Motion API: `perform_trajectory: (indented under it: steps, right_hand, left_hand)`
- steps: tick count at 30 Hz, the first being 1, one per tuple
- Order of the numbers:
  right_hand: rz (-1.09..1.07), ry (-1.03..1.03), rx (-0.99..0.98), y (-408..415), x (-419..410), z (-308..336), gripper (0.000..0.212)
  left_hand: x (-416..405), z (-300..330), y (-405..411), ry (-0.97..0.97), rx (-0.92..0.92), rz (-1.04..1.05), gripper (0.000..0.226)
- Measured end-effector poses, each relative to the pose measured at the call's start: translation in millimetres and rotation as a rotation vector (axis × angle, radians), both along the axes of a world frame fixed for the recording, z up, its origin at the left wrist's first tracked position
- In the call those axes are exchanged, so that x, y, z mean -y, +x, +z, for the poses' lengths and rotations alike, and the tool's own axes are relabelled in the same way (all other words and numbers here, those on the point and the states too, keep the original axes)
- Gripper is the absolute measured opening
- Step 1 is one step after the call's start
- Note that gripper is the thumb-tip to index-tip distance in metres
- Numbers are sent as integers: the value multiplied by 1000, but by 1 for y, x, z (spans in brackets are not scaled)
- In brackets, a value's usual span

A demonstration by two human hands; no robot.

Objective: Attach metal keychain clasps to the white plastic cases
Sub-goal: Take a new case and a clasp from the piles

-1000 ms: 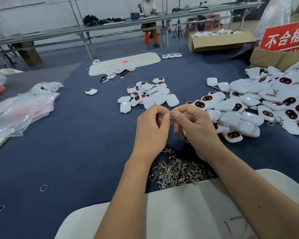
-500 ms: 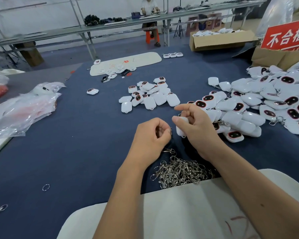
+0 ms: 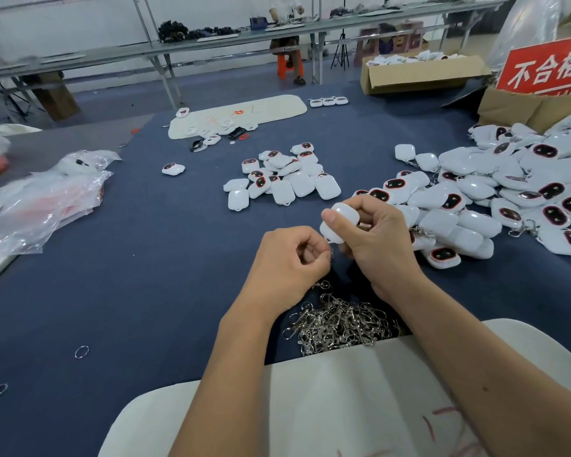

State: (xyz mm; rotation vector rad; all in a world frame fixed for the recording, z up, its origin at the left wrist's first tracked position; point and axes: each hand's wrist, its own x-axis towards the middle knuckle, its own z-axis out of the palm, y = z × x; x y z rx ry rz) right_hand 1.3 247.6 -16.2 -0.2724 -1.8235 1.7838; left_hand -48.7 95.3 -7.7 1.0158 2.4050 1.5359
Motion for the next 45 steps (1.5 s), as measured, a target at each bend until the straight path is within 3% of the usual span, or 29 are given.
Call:
perform_trajectory:
  steps: [15,26,31,35,40,45]
  right_hand:
    - [-175,252,162,-3,-2,-5,9]
    - [-219,268,159,-3,-3,-6,17]
    - [-182,113,131,-3,-4,-7,24]
    - [-159,-47,101,-2,-5,-3,28]
    - [-160,-125,92,-2,-6,-2,25]
    - [-148,-164,82,-3,-6,-1,26]
  left_hand:
    - [-2,-3,1,-71,-88,-4,17]
    - [-8,-5,0,-161,-93,103,19]
    - [-9,-4,0,-117,-96,113,23]
    - [-10,-2,1,-68,-210,117,19]
    - [-11,-2,0,-33,-320,109,11]
    - [-9,-1,-1,48,-297,73,17]
